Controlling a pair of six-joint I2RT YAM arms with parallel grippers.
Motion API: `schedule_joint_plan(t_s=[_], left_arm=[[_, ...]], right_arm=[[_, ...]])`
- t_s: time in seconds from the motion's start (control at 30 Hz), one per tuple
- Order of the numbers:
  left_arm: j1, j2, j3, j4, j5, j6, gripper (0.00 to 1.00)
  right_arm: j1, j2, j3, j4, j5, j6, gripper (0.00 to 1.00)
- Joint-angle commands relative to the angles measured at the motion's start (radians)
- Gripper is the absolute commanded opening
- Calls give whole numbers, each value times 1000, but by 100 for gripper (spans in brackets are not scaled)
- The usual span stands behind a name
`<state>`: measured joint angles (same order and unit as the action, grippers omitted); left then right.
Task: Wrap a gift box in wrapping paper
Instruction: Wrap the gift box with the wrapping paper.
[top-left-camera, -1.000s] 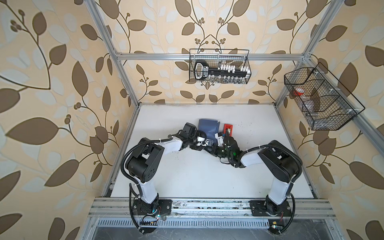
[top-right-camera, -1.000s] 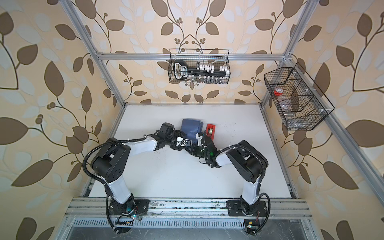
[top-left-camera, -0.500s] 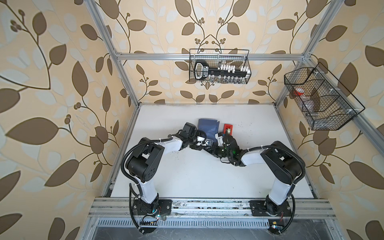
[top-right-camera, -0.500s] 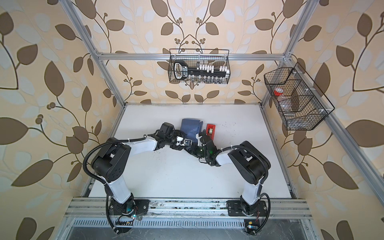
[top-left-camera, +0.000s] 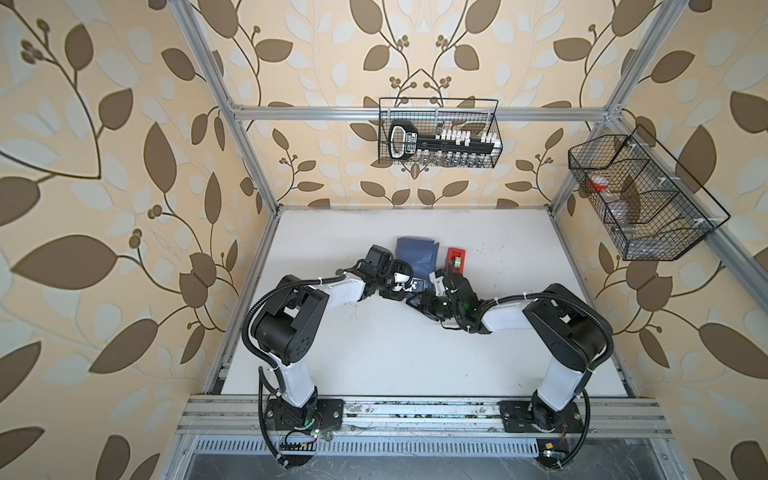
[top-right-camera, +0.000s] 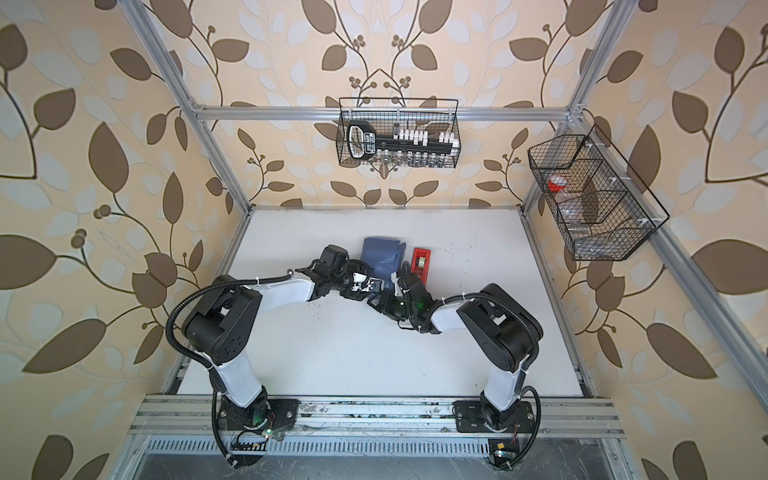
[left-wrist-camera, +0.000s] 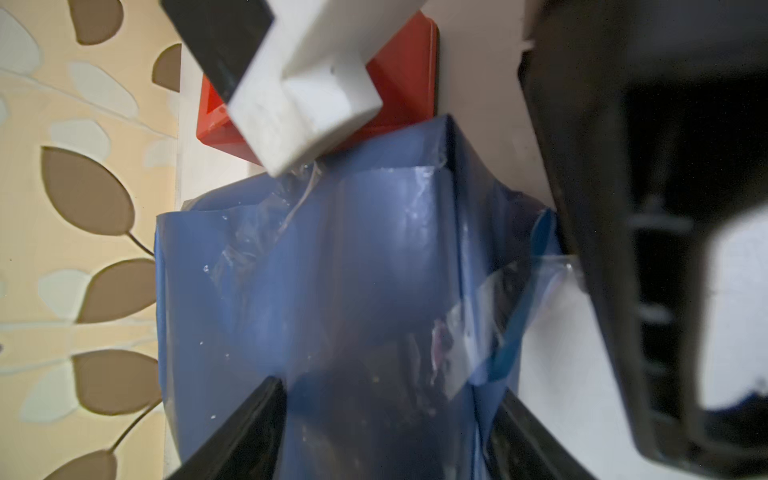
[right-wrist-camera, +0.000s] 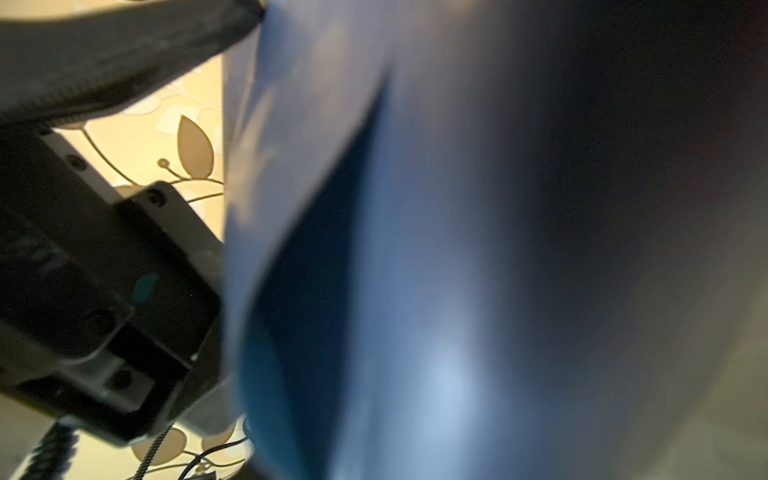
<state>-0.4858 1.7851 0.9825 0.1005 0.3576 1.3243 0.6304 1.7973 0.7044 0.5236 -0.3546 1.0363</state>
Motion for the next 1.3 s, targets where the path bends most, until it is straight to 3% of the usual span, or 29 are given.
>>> schedule_joint_plan(t_s=[0.0, 0.3, 0.5, 0.63, 0.7, 0.83, 0.93, 1.07, 1.27], left_arm=[[-14, 70, -24, -185, -41, -27, 75], [-15, 62, -27, -185, -43, -27, 75], [-16, 59, -28, -185, -45, -27, 75], [-16, 62, -28, -185, -47, -28, 75], [-16, 60, -27, -185, -42, -28, 75], [-16, 60, -25, -189, -46, -29, 75], [-17, 59, -32, -184, -42, -27, 75], [-16, 58, -28, -189, -43, -30, 75], [-16, 61, -26, -195, -41, -29, 75]], right_arm=[[6, -17, -16, -64, 25, 26, 57], [-19, -95, -58, -109, 37, -6, 64], [-53, -196, -76, -160, 3, -103, 55], [-85, -333, -101, -228, -6, -299, 50], [-76, -398, -122, -248, 26, -462, 50], [-32, -453, -230, -111, 96, -706, 56], [-16, -433, -316, 72, 129, -831, 58], [13, -360, -322, 152, 157, -1002, 59], [46, -221, -303, 298, 213, -1126, 59]])
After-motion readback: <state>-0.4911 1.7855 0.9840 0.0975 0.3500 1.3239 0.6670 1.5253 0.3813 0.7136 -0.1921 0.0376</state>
